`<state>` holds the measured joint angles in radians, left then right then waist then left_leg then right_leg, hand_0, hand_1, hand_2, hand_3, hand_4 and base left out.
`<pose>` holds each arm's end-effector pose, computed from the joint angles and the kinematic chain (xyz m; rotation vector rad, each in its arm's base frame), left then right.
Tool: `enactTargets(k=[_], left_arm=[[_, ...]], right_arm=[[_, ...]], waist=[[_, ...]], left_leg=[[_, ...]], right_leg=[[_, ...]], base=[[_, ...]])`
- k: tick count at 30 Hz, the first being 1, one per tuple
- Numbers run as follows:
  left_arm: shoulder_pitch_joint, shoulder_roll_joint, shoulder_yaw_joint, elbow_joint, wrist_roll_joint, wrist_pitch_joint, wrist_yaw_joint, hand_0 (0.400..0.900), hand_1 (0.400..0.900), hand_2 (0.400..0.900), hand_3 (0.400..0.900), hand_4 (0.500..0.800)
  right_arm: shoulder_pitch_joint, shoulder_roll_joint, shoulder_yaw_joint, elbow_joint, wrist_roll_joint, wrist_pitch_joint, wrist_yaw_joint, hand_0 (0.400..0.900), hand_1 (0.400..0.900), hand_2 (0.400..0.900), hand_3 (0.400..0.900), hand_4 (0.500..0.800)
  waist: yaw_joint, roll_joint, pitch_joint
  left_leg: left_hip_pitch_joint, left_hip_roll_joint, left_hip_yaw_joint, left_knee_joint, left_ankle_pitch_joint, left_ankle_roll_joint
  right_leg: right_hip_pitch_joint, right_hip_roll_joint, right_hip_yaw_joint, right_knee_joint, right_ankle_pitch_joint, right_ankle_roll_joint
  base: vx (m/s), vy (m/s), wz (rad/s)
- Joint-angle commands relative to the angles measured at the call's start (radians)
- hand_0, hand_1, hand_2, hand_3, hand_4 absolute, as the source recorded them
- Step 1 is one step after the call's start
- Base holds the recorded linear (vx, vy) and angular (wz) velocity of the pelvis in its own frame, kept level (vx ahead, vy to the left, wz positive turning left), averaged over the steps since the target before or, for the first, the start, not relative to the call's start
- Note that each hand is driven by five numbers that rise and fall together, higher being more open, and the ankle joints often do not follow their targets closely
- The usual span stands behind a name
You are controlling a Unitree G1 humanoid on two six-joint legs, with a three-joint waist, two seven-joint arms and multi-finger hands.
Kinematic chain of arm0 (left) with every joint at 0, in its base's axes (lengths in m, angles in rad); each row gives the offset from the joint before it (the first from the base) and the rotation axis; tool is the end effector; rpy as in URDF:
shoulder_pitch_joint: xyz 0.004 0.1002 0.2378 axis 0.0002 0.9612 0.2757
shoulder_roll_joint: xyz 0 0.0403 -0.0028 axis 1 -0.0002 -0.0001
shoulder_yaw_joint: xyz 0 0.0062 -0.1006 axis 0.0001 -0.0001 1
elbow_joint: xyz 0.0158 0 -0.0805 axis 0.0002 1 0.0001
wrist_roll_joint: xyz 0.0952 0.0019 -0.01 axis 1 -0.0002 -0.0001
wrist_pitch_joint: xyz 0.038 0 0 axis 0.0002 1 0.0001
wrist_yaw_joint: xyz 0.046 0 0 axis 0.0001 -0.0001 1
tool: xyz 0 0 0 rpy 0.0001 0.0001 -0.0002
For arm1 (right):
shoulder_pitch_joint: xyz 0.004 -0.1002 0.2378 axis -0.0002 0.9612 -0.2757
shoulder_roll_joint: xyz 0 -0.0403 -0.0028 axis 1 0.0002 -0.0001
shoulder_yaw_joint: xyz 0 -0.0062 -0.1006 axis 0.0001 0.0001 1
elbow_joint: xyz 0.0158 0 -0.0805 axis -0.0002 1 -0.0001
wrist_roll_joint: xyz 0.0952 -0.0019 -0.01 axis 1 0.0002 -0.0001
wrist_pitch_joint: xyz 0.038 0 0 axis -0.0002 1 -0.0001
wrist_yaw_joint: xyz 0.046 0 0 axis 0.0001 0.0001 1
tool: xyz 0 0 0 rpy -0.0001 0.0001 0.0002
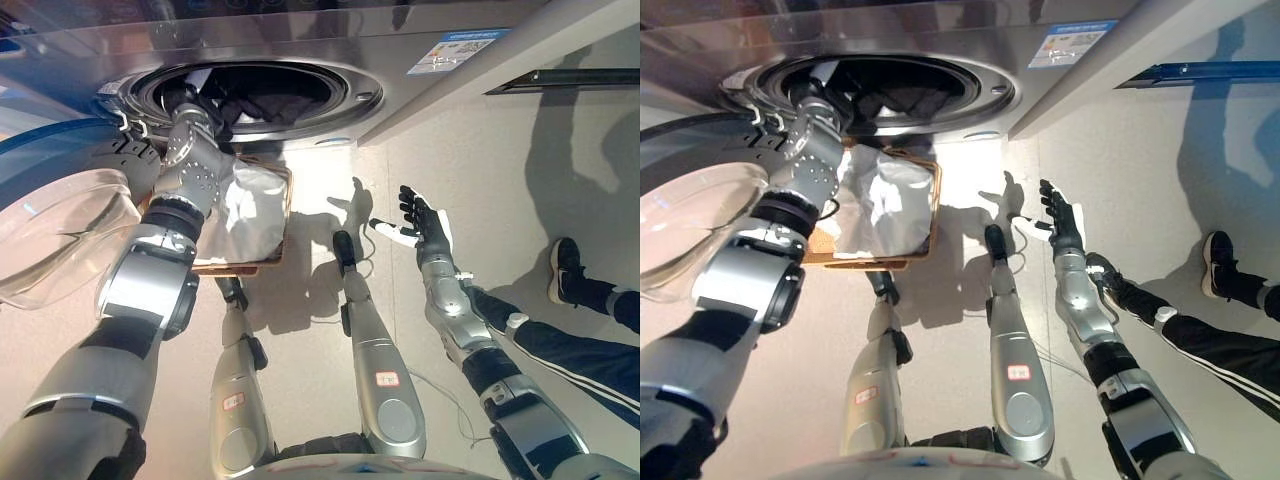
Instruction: Put the clothes in the basket into the washing machine.
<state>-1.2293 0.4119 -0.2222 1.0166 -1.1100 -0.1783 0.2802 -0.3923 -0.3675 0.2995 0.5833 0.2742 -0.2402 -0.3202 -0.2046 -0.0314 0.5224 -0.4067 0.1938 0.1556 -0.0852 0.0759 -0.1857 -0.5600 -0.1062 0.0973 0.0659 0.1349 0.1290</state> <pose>0.3668 0.1771 0.2403 -0.6230 -0.2570 0.2109 0.2633 -0.1825 0.0413 -0.2019 -0.0149 -0.1340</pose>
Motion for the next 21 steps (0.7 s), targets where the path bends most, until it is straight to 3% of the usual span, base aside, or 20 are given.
enactTargets(k=[1,5,6,7,14,21], left_arm=[[-0.089,0.001,0.033,-0.018,-0.034,-0.143,-0.03,0.4,0.4,0.4,0.4,0.5],[-0.097,0.013,0.009,-0.013,-0.013,-0.137,-0.023,0.4,0.4,0.4,0.4,0.5],[-0.095,0.017,0.01,0.004,-0.003,-0.131,-0.019,0.557,0.557,0.557,0.557,0.594],[-0.093,0.019,0.011,0.019,0.008,-0.125,-0.017,0.9,0.9,0.9,0.9,0.8],[-0.087,0.012,0.012,0.087,0.073,-0.094,0.004,0.9,0.9,0.9,0.9,0.8],[0.056,-0.014,-0.016,0.092,0.299,-0.063,0.045,0.9,0.9,0.9,0.9,0.8]], right_arm=[[0.107,-0.027,-0.03,-0.062,0.003,-0.053,-0.028,0.9,0.9,0.9,0.9,0.8],[0.127,-0.028,-0.027,-0.087,-0.005,-0.047,-0.025,0.9,0.9,0.9,0.9,0.8],[0.131,-0.026,-0.025,-0.084,-0.006,-0.045,-0.023,0.9,0.9,0.9,0.9,0.8],[0.134,-0.024,-0.024,-0.083,-0.007,-0.045,-0.023,0.9,0.9,0.9,0.9,0.8],[0.133,-0.029,-0.021,-0.074,0.002,-0.055,-0.021,0.9,0.9,0.9,0.9,0.8],[0.111,-0.03,-0.003,-0.044,0.001,-0.059,-0.02,0.9,0.9,0.9,0.9,0.8]], waist=[[-0.033,0.062,-0.178],[-0.033,0.055,-0.181],[-0.032,0.056,-0.18],[-0.032,0.056,-0.18],[-0.027,0.06,-0.18],[-0.001,0.047,-0.177]], left_leg=[[-0.057,0.08,-0.085,-0.002,0.145,-0.044],[-0.069,0.08,-0.086,-0.002,0.142,-0.041],[-0.073,0.079,-0.089,-0.002,0.143,-0.041],[-0.076,0.078,-0.092,-0.002,0.144,-0.04],[-0.091,0.073,-0.104,-0.002,0.148,-0.038],[-0.064,0.074,-0.115,0.016,0.147,-0.031]], right_leg=[[-0.051,-0.032,0.001,0.055,-0.02,0.113],[-0.061,-0.033,-0.001,0.049,-0.013,0.114],[-0.062,-0.034,-0.002,0.05,-0.014,0.113],[-0.065,-0.034,-0.003,0.052,-0.016,0.111],[-0.073,-0.039,-0.016,0.06,-0.023,0.105],[-0.046,-0.035,-0.028,0.083,-0.041,0.099]], base=[[0.0,0.0,0.0],[0.03,0.0,-0.03],[0.02,-0.012,0.08],[0.02,-0.011,0.11],[0.01,-0.009,0.09],[-0.01,0.003,0.05]])
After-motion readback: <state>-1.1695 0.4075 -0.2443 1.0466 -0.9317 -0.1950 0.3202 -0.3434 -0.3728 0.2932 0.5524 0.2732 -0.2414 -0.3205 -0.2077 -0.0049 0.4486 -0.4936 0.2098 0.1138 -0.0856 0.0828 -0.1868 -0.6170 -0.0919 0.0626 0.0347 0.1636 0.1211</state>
